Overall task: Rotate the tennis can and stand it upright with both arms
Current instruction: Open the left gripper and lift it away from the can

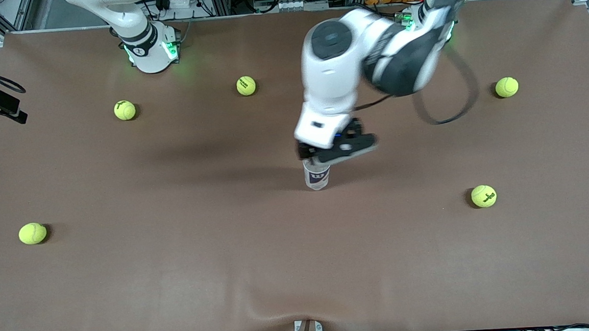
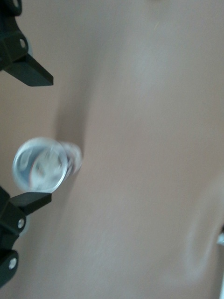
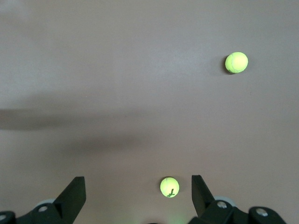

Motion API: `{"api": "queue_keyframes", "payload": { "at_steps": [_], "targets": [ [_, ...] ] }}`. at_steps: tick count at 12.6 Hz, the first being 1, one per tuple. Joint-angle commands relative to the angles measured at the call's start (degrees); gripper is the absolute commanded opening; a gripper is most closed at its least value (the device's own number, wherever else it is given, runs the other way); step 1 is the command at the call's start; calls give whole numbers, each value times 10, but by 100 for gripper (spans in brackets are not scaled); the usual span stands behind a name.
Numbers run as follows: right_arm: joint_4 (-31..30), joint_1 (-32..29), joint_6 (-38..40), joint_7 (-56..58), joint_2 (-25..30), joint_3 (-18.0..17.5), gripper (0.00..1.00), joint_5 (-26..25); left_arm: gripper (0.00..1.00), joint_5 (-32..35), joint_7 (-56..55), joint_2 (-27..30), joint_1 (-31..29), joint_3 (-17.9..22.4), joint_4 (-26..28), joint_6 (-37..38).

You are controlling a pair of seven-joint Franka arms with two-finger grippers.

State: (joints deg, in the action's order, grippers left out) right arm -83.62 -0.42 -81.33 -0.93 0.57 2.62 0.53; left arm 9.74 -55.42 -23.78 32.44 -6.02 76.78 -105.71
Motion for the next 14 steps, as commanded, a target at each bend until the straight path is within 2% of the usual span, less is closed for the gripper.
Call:
{"api": "queue_keyframes", "payload": {
  "at_steps": [1, 3, 6, 8, 12, 14],
  "targets": [
    [1, -10, 0, -6, 4, -8, 100, 0, 100, -16, 68, 51, -74, -10, 19, 31],
    [1, -10, 0, -6, 4, -8, 100, 1, 100, -54, 131, 73, -122, -9, 21, 65],
    [1, -9, 1, -6, 4, -8, 100, 1, 100, -56, 262, 104, -189, -9, 21, 138],
    [1, -9, 1, -6, 3, -8, 100, 1, 100, -56, 318, 123, -212, -9, 28, 167],
    [1, -10, 1, -6, 4, -8, 100, 0, 100, -67, 416, 200, -263, -9, 132, 113],
    [1, -10, 1, -6, 4, -8, 100, 1, 100, -83, 428, 220, -274, -9, 151, 108]
  ]
}}
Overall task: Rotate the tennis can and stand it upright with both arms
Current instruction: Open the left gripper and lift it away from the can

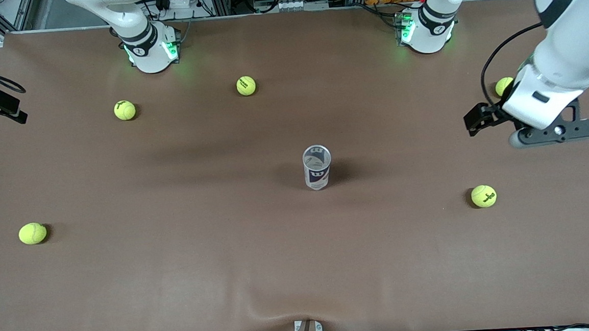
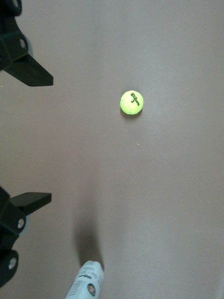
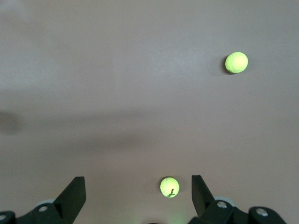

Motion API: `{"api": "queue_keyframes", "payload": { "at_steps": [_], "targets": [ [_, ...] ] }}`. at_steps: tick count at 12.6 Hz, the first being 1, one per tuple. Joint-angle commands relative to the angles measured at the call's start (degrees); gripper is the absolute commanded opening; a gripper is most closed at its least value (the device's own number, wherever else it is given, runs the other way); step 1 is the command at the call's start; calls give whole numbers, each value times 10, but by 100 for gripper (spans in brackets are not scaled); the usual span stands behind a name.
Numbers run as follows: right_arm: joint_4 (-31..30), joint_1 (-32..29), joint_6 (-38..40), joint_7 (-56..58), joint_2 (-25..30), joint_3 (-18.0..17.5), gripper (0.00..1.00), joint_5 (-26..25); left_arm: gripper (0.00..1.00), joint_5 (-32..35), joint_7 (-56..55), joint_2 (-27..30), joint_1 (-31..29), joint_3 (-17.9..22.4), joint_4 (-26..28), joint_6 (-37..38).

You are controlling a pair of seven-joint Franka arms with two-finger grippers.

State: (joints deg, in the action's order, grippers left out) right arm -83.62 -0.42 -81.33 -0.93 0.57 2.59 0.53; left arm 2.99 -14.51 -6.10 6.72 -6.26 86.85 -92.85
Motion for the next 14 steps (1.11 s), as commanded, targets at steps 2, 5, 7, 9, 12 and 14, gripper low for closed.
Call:
{"api": "queue_keyframes", "payload": {
  "at_steps": [2, 5, 7, 9, 12, 14],
  "targets": [
    [1, -9, 1, -6, 3, -7, 100, 0, 100, -16, 26, 43, -19, -7, 46, -16],
    [1, -9, 1, -6, 4, -7, 100, 0, 100, -11, 24, 41, -25, 0, 10, -8],
    [1, -9, 1, -6, 4, -7, 100, 0, 100, -9, 24, 40, -29, 0, -12, 22],
    [1, -9, 1, -6, 4, -7, 100, 1, 100, -8, 25, 43, -44, -1, -19, 37],
    [1, -9, 1, -6, 4, -7, 100, 1, 100, -15, 25, 43, -50, -2, -20, 47],
    [1, -9, 1, -6, 4, -7, 100, 0, 100, -15, 25, 44, -50, -2, -20, 53]
  ]
}}
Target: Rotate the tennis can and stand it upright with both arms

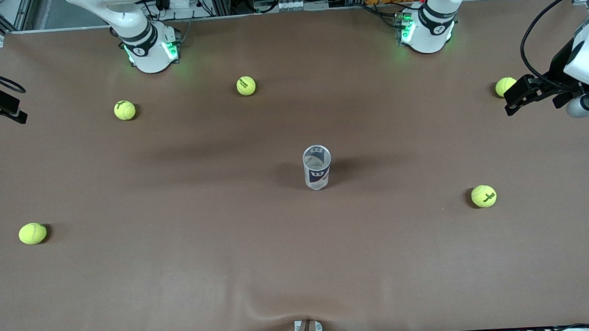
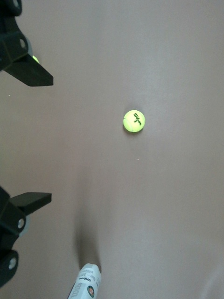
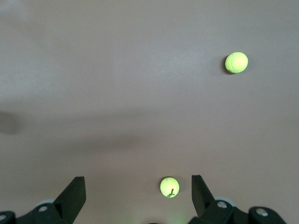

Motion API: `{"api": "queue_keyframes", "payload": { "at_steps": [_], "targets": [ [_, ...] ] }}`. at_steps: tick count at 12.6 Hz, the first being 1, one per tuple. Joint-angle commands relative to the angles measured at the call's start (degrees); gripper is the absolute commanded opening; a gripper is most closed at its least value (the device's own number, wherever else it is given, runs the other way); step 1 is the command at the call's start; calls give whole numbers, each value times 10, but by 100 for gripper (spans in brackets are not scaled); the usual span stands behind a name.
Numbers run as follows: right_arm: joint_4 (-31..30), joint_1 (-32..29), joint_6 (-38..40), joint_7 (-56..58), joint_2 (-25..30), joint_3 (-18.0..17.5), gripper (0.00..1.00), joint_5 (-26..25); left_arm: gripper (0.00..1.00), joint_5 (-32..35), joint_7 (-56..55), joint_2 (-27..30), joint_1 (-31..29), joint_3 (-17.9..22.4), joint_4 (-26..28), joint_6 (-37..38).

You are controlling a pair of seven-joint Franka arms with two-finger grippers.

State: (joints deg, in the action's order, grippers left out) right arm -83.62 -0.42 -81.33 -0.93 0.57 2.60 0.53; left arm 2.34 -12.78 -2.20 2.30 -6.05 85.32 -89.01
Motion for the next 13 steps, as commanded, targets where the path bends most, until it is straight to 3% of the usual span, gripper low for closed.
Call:
{"api": "queue_keyframes", "payload": {
  "at_steps": [1, 13],
  "targets": [
    [1, -9, 1, -6, 4, -8, 100, 0, 100, -8, 7, 5, -6, -3, -5, 15],
    [1, -8, 2, -7, 3, -8, 100, 1, 100, -8, 7, 4, -19, -4, -16, 38]
  ]
}}
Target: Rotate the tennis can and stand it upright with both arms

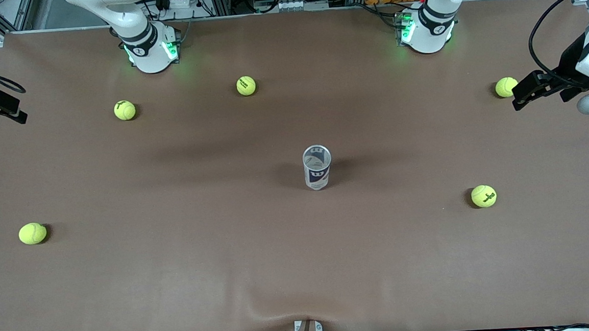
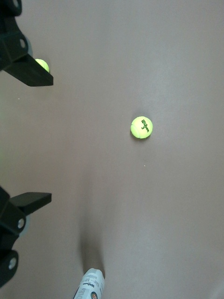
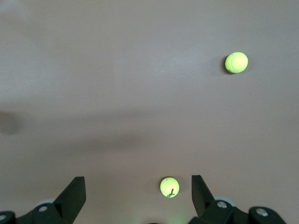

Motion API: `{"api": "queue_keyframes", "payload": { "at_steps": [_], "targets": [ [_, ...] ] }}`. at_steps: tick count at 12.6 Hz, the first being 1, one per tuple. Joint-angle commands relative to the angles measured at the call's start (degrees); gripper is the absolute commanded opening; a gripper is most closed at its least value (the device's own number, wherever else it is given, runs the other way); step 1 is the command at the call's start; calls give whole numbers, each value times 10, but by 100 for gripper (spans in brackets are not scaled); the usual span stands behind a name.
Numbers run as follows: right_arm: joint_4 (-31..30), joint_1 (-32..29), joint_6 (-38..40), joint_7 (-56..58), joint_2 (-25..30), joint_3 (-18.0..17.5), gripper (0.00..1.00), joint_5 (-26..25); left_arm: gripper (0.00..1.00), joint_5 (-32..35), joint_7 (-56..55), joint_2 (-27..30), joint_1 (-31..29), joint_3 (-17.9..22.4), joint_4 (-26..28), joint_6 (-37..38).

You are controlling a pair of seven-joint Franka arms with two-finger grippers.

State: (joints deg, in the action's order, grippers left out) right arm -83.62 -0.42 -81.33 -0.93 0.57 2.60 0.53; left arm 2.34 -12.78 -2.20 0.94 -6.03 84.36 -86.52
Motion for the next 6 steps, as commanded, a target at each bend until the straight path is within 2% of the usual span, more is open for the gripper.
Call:
{"api": "queue_keyframes", "payload": {
  "at_steps": [1, 6],
  "targets": [
    [1, -8, 2, -7, 3, -8, 100, 1, 100, -8, 7, 5, -6, -4, -6, 14],
    [1, -7, 2, -7, 3, -8, 100, 1, 100, -8, 7, 5, -6, -4, -6, 20]
  ]
}}
